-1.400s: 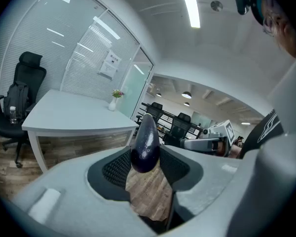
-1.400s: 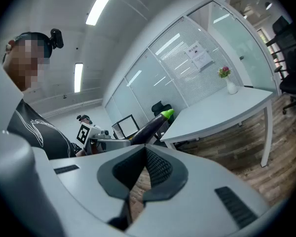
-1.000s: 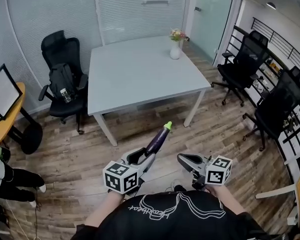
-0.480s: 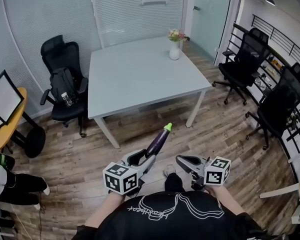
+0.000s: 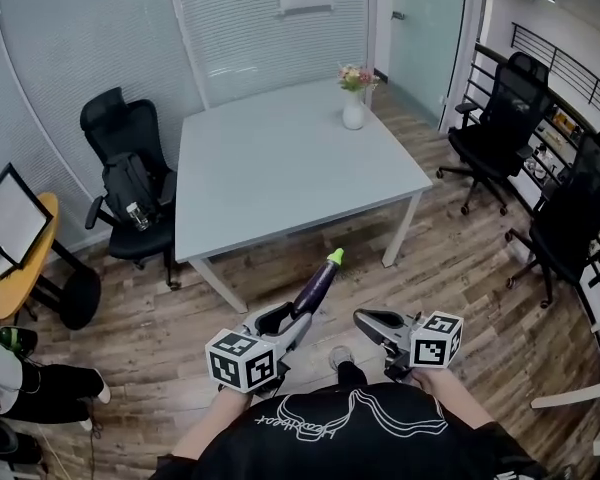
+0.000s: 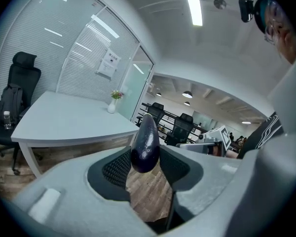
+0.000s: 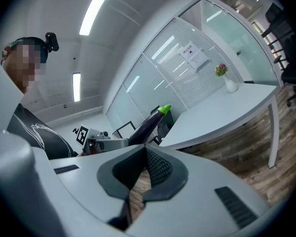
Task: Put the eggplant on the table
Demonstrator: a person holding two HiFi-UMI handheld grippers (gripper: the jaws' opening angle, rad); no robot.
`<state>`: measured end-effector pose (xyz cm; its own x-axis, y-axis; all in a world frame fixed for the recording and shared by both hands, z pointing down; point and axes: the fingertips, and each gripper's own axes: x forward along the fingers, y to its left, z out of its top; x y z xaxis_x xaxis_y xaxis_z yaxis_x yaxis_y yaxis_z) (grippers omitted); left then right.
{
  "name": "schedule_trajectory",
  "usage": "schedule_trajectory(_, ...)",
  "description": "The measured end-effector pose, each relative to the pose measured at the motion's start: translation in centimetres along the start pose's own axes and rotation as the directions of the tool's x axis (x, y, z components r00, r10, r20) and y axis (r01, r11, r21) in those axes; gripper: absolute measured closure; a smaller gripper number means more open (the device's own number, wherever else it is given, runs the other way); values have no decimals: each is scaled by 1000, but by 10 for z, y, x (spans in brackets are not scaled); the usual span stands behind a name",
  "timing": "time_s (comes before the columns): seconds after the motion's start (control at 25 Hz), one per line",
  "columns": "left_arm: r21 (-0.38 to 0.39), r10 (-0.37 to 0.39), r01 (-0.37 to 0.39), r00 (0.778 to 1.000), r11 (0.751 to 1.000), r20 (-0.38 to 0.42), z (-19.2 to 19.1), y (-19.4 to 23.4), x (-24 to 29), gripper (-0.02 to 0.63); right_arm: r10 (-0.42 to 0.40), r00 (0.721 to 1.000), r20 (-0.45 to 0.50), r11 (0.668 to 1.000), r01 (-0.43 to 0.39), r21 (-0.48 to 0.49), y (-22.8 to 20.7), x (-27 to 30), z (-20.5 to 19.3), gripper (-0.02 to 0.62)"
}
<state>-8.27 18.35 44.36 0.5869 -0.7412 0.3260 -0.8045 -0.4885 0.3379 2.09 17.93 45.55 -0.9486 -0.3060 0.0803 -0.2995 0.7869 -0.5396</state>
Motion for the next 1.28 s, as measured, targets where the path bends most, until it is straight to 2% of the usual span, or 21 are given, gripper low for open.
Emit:
schedule_trajectory(0.52,-34,29,-30,999,999,-27,70,67,133,419,20,1000,-11,1000,-20,23,-140,37,97,586)
schedule_trajectory(0.8,-39,43,-44,998,998,-39,97,98,191,419,28,1000,-13,999,-28,34,-201,52,129,586)
schedule_trajectory(1.0,-30,46,-47,998,998,-32,119,109,221,419,31,1000,-1,999,-31,14,-232,57,157,586)
schedule_trajectory(1.28,-2,28,-28,1000,1000,5,141,110,240,419,29,999,13,999,-29,-17,-248,60,178,586)
